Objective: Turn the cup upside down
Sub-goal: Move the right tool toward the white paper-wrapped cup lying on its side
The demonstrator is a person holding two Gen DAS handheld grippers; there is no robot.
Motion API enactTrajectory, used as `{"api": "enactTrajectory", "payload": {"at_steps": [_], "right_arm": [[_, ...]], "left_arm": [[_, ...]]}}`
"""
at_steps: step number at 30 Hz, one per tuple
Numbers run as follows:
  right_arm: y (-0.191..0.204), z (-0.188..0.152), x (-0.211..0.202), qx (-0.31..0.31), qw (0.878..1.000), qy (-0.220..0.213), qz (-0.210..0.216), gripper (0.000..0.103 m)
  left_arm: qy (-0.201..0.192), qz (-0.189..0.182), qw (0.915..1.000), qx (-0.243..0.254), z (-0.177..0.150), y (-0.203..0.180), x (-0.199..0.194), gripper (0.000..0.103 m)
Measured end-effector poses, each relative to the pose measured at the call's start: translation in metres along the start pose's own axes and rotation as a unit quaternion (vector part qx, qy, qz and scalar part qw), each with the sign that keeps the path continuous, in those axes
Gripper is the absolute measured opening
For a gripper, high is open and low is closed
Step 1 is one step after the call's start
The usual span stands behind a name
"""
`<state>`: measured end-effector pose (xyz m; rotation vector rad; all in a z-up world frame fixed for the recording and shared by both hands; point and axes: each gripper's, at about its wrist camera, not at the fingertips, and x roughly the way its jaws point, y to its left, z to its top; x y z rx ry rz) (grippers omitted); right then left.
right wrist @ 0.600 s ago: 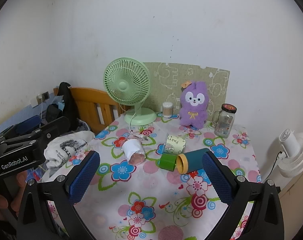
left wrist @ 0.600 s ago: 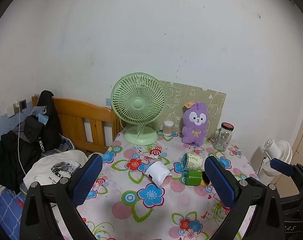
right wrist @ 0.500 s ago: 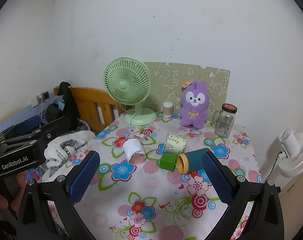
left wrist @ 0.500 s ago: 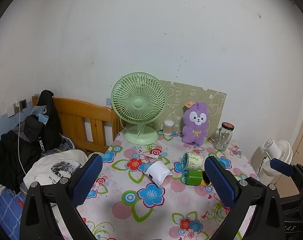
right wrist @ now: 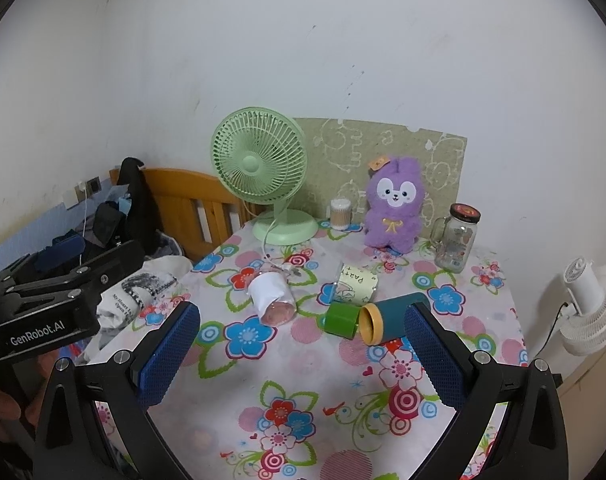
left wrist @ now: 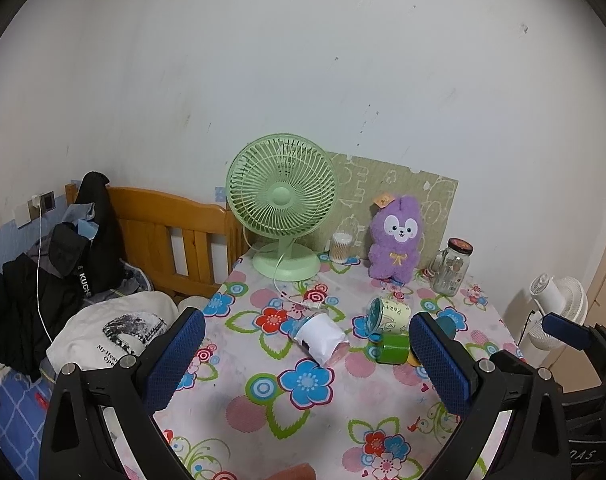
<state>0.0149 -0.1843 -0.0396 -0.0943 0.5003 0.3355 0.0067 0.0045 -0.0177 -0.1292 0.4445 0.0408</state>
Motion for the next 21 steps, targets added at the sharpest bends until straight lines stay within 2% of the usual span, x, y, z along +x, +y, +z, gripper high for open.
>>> {"api": "enactTrajectory", "payload": {"at_steps": [9, 17, 21], "right_arm": [[0.005, -0.005, 0.031, -0.002, 0.999, 0.032, 0.017, 0.103], [0.007, -0.015, 0.084, -0.008, 0.997, 0.069, 0.028, 0.103], [0.01, -0.021, 0.116, -0.012, 0.994, 0.095, 0.048, 0.103]], "left_arm": [[0.041, 0.017, 0.9989, -0.014, -0.02, 0.02, 0.024, 0.103], [0.097, 0.042, 0.9941, -0.022, -0.044, 0.042, 0.064, 0.103], [0.125, 0.053, 0.9904, -0.023, -0.057, 0.053, 0.085, 0.103]]}}
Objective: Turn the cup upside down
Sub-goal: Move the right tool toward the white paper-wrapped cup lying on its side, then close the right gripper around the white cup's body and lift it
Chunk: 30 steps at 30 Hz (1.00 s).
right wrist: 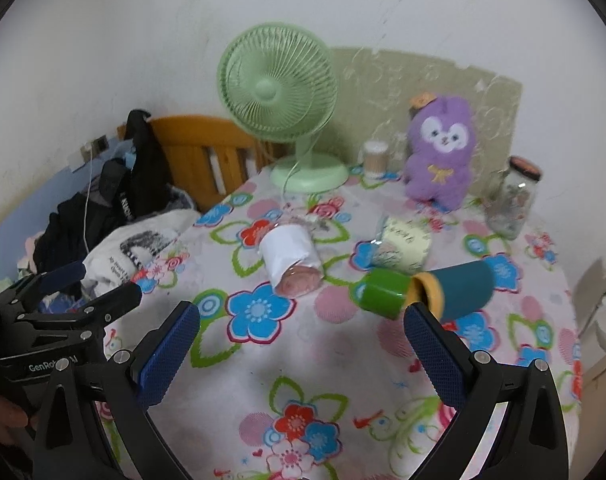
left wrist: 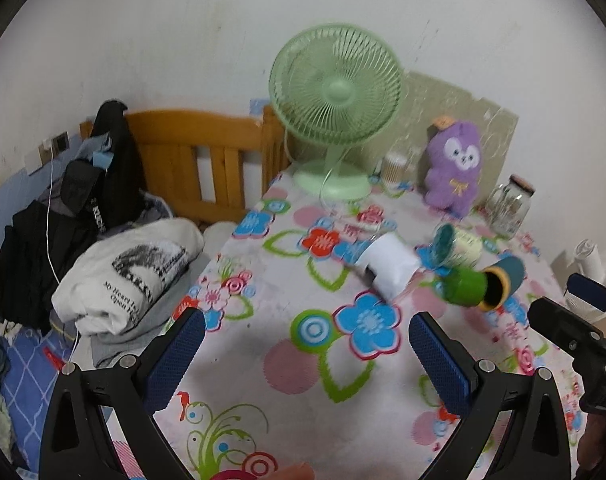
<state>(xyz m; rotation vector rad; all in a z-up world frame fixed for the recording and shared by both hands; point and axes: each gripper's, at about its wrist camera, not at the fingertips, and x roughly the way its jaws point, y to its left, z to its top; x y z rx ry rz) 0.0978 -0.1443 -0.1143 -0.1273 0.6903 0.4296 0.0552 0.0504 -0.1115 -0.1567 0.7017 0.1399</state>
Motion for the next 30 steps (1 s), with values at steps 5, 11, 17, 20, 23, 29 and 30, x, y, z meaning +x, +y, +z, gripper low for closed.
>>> {"api": "enactTrajectory", "payload": {"at_steps": [5, 11, 17, 20, 23, 29, 30], "right_arm": [[0.003, 0.006, 0.048, -0.032, 0.999, 0.034, 0.011, 0.103], [0.007, 0.013, 0.1, -0.047, 0.997, 0.06, 0.023, 0.103], [0.007, 0.018, 0.129, -0.048, 0.995, 0.077, 0.049, 0.103], [0.008, 0.019, 0.14, -0.053, 0.994, 0.079, 0.05, 0.101], [0.005, 0.02, 0.153, -0.05, 0.994, 0.088, 0.049, 0.1], [0.006, 0.023, 0.176, -0.056, 0.991, 0.107, 0.052, 0.084], [0.006, 0.023, 0.181, -0.055, 0.991, 0.113, 0.053, 0.074]], "left_arm": [[0.03, 0.011, 0.9995, -0.004, -0.005, 0.008, 0.025, 0.103], [0.054, 0.039, 0.9978, -0.003, -0.008, 0.012, 0.058, 0.103], [0.082, 0.05, 0.9953, -0.013, -0.006, 0.024, 0.086, 0.103], [0.089, 0.059, 0.9943, -0.009, -0.006, 0.026, 0.095, 0.103], [0.098, 0.067, 0.9929, -0.007, -0.007, 0.028, 0.104, 0.103], [0.11, 0.073, 0.9913, -0.005, -0.01, 0.029, 0.114, 0.103], [0.111, 0.073, 0.9911, -0.004, -0.011, 0.029, 0.115, 0.103]]}}
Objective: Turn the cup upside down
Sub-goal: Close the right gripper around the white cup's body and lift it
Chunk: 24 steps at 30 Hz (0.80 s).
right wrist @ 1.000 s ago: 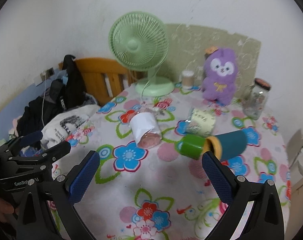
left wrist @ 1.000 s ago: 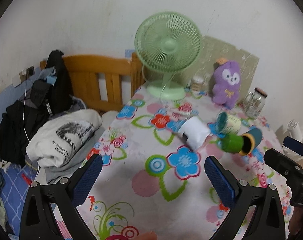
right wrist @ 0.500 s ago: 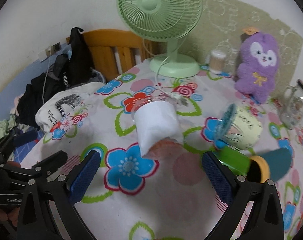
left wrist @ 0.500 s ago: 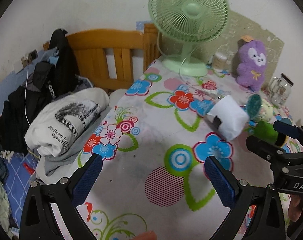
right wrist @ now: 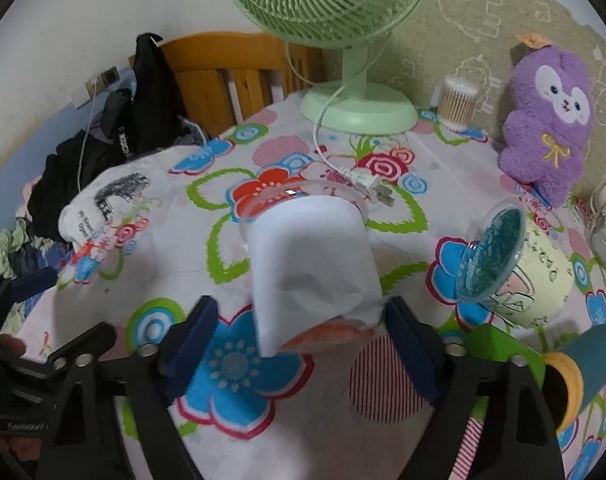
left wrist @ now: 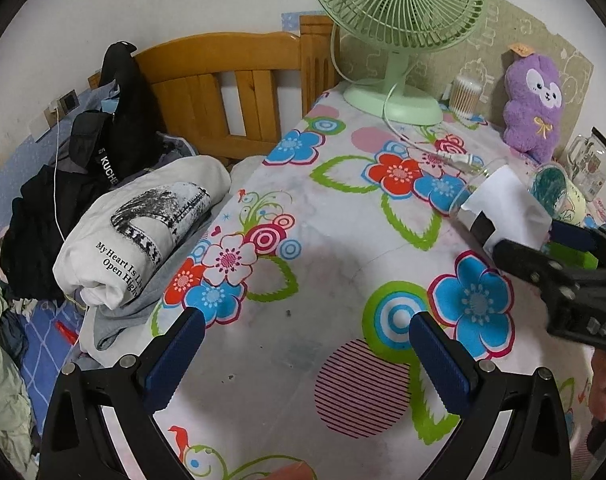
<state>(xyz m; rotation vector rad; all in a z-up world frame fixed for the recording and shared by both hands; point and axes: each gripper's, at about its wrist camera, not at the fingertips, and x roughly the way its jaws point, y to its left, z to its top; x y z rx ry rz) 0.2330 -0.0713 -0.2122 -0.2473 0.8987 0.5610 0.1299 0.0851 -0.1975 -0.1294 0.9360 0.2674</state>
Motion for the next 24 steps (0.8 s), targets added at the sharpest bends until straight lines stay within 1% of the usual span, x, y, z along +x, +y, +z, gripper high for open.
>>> {"api": "enactTrajectory", "payload": {"at_steps": [1, 4, 7, 12, 17, 20, 24], "right_arm": [[-0.001, 0.0, 0.004, 0.002, 1.0, 0.007, 0.007, 0.068], [-0.001, -0.001, 0.001, 0.003, 1.0, 0.005, 0.018, 0.063], [-0.004, -0.004, -0.007, 0.015, 0.999, 0.0, 0.029, 0.062], [-0.002, -0.016, -0.035, 0.023, 0.999, -0.023, 0.025, 0.062], [-0.001, -0.044, -0.077, 0.044, 0.998, -0.044, 0.016, 0.062], [-0.003, -0.071, -0.101, 0.081, 0.996, -0.041, -0.011, 0.062], [-0.003, -0.104, -0.125, 0.117, 0.991, -0.051, -0.033, 0.062]], "left_arm": [[0.001, 0.001, 1.0, 0.001, -0.001, -0.001, 0.0, 0.103], [0.0, 0.0, 1.0, 0.001, -0.003, -0.001, -0.002, 0.103], [-0.007, -0.002, 1.0, -0.003, -0.004, 0.0, -0.008, 0.103], [-0.018, -0.016, 0.9997, -0.006, -0.01, -0.002, -0.023, 0.103], [-0.033, -0.042, 0.9986, -0.001, -0.022, -0.01, -0.047, 0.103], [-0.044, -0.061, 0.9971, 0.011, -0.037, -0.019, -0.065, 0.103], [-0.052, -0.094, 0.9938, 0.028, -0.066, -0.034, -0.087, 0.103]]}}
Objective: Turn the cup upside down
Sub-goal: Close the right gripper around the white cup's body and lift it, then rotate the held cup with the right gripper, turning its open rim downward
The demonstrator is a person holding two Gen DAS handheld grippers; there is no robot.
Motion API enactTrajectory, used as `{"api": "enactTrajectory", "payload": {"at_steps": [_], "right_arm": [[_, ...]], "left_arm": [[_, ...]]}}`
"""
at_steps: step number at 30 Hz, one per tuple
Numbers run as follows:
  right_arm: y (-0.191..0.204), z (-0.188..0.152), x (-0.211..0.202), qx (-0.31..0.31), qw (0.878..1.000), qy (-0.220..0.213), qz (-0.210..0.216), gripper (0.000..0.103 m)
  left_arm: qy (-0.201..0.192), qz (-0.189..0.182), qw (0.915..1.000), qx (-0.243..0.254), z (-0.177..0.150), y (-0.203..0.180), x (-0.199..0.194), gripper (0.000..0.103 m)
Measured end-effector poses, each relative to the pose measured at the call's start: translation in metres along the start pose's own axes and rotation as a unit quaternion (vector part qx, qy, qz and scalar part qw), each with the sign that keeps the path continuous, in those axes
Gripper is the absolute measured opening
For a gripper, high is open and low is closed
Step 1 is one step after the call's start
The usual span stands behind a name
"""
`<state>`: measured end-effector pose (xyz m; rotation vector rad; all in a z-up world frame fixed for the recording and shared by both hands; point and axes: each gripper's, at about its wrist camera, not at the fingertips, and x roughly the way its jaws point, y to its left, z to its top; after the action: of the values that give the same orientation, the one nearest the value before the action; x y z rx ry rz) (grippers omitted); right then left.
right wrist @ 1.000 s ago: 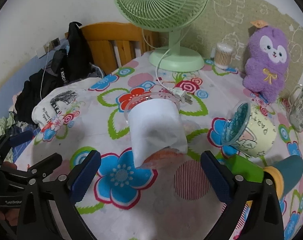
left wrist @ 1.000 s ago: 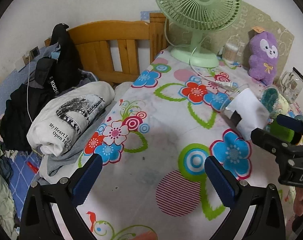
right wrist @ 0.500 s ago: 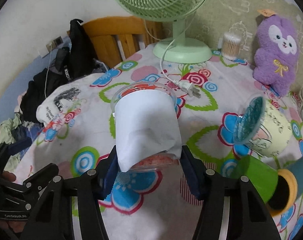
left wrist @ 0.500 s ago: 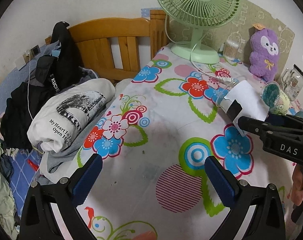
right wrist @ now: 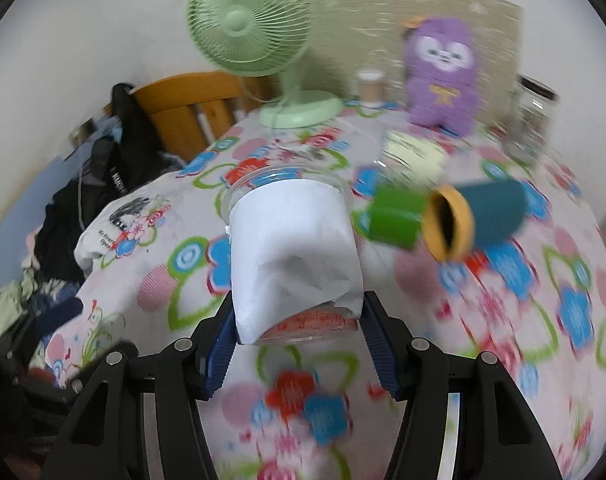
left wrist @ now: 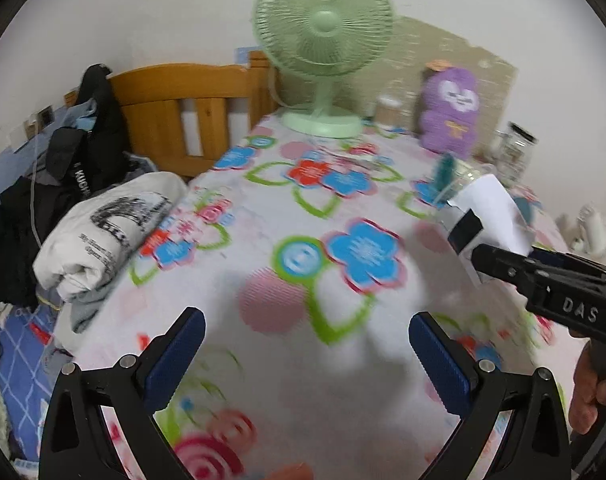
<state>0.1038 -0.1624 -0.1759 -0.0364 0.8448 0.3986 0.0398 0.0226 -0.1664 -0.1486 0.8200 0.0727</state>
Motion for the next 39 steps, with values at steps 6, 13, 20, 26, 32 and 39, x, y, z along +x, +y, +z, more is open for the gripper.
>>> {"api": "enactTrajectory", "payload": {"at_steps": [6, 13, 20, 26, 32, 39], "right_arm": [[-0.004, -0.041, -0.012, 0.021, 0.999, 0.009, -0.038, 0.062], [0.0, -0.073, -0.008, 0.033, 0.997, 0.032, -0.063, 0.062], [0.005, -0.073, -0.012, 0.029, 0.998, 0.035, -0.048, 0.077], [0.007, -0.069, -0.03, 0.019, 0.999, 0.011, -0.05, 0.089], [-0.011, -0.07, -0.055, 0.038, 0.999, -0.007, -0.032, 0.089], [-0.048, -0.08, -0.093, 0.075, 0.996, -0.036, -0.018, 0.09]], "left_arm": [[0.0, -0.033, 0.9992, 0.023, -0.034, -0.028, -0.018, 0.103], [0.002, -0.051, 0.9973, 0.054, -0.063, -0.055, -0.025, 0.103], [0.006, -0.053, 0.9966, 0.063, -0.069, -0.062, -0.025, 0.103], [-0.003, -0.056, 0.9967, 0.059, -0.067, -0.064, -0.03, 0.103], [-0.013, -0.062, 0.9966, 0.052, -0.062, -0.071, -0.034, 0.103], [-0.01, -0.069, 0.9965, 0.046, -0.053, -0.088, -0.028, 0.103]]}}
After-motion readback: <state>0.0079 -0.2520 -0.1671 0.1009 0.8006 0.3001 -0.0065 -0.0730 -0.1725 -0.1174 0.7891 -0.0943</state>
